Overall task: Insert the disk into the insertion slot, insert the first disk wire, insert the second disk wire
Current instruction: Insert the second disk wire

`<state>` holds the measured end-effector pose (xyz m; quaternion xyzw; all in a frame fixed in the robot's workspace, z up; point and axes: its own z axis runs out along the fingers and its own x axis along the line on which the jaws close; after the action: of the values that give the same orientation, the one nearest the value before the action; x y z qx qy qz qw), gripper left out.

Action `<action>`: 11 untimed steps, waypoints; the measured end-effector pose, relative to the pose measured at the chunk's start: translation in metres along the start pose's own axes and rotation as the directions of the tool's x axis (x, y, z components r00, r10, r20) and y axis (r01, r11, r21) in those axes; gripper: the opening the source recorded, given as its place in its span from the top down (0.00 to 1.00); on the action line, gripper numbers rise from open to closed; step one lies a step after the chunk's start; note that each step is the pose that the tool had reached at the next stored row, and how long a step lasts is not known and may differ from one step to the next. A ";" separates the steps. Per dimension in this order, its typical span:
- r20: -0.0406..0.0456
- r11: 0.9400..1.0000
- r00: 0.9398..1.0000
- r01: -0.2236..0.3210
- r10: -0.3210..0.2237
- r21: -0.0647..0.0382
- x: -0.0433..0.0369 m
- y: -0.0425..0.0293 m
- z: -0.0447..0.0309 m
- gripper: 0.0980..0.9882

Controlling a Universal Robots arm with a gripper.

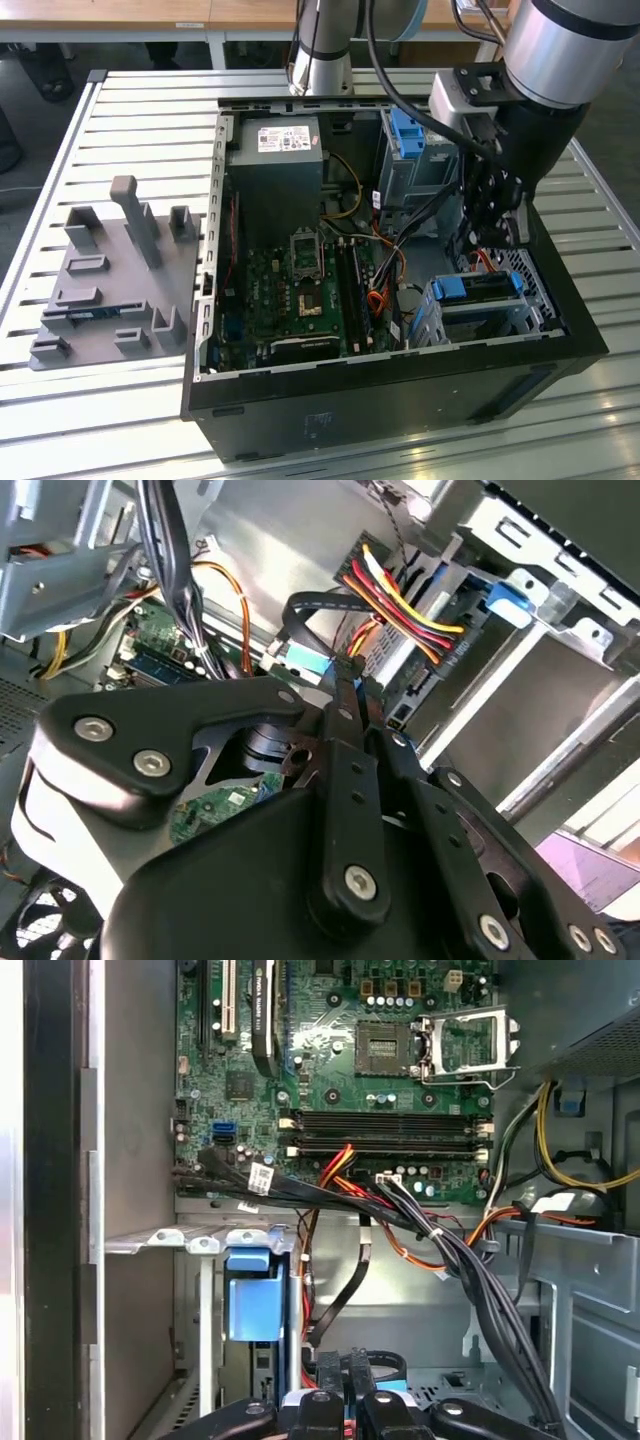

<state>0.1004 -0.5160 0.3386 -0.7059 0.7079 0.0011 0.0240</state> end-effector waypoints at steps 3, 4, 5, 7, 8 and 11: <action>0.010 1.000 1.000 0.000 0.000 0.000 0.0018 0.0000 0.0010 0.94; 0.025 1.000 1.000 -0.001 0.001 0.000 0.0023 0.0000 0.0011 0.94; 0.044 1.000 0.999 -0.001 0.001 0.000 0.0028 0.0000 0.0012 0.94; 0.064 1.000 0.998 -0.002 0.002 0.000 0.0049 0.0000 0.0014 0.94; 0.064 1.000 0.998 -0.002 0.002 0.000 0.0065 0.0000 0.0014 0.94; 0.065 1.000 0.998 -0.002 0.002 0.000 0.0119 0.0000 0.0014 0.94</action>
<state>0.1004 -0.5279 0.3368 -0.7048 0.7075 0.0239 0.0468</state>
